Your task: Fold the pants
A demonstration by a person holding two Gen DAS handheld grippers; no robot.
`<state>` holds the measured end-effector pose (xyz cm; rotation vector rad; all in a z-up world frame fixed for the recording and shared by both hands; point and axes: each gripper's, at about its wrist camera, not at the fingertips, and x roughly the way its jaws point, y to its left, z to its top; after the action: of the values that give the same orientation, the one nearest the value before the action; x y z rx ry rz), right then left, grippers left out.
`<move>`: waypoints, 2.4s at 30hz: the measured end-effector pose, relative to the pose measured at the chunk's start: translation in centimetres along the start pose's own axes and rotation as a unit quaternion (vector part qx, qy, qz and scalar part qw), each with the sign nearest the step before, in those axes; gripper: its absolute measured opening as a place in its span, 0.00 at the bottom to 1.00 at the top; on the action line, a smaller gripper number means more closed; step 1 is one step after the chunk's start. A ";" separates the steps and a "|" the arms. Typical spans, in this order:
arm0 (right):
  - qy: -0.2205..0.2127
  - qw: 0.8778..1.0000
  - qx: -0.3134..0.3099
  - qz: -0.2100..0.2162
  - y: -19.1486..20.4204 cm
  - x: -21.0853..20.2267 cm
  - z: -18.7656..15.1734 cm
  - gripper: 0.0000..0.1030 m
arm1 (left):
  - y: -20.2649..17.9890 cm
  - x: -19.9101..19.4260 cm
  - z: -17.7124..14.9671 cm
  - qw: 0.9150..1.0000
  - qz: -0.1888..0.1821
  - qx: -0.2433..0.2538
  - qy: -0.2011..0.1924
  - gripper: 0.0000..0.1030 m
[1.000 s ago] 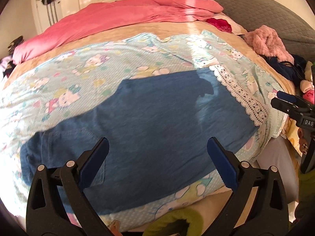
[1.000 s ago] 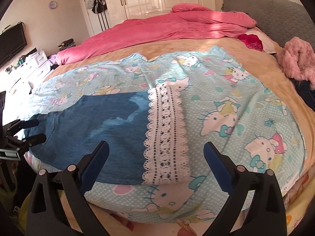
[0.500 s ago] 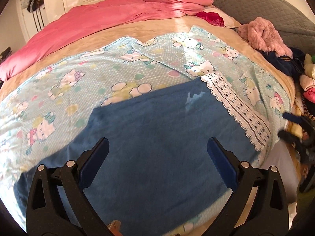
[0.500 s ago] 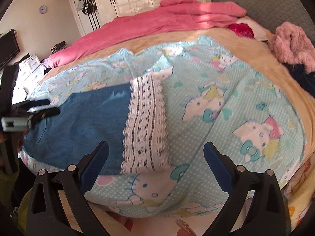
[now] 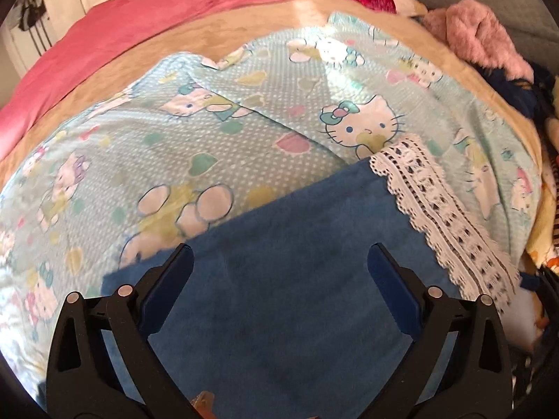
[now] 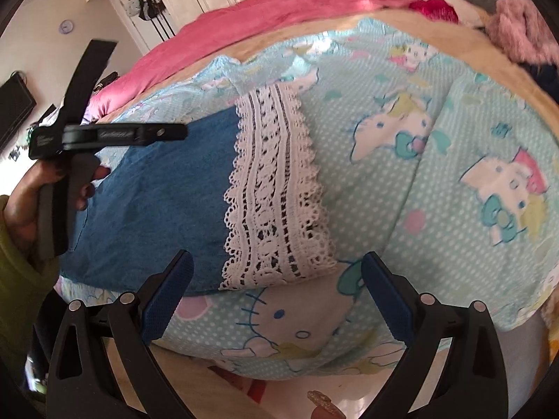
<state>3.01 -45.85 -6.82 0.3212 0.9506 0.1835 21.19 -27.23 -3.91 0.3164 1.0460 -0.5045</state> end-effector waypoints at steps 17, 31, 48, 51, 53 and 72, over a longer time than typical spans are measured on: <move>-0.027 0.999 0.014 0.033 0.9 1.4 1.3 0.53 | -2.8 5.6 3.2 0.995 -0.083 0.045 0.020 0.66; -0.038 0.996 -0.026 0.072 3.7 1.0 2.7 0.26 | -1.5 4.1 2.0 0.990 -0.143 -0.005 -0.002 0.07; -0.036 0.961 -0.259 0.088 20.6 2.6 2.9 0.26 | 10.3 -2.8 -3.7 0.964 -0.202 -0.152 -0.078 0.07; -0.009 0.951 -0.301 0.077 23.4 5.2 1.1 0.26 | 14.5 -4.4 -6.9 0.960 -0.169 -0.207 -0.083 0.12; 0.012 0.945 -0.316 0.079 24.6 6.8 0.0 0.26 | 16.5 -5.4 -8.7 0.955 -0.157 -0.234 -0.090 0.16; 0.020 0.934 -0.350 0.068 25.1 5.4 -3.4 0.37 | 18.9 -4.6 -13.1 0.929 -0.191 -0.305 -0.084 0.57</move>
<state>2.97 -20.11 -4.05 -0.2801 0.8438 0.6382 19.78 -3.90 -5.87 -0.4849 1.0455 -0.5141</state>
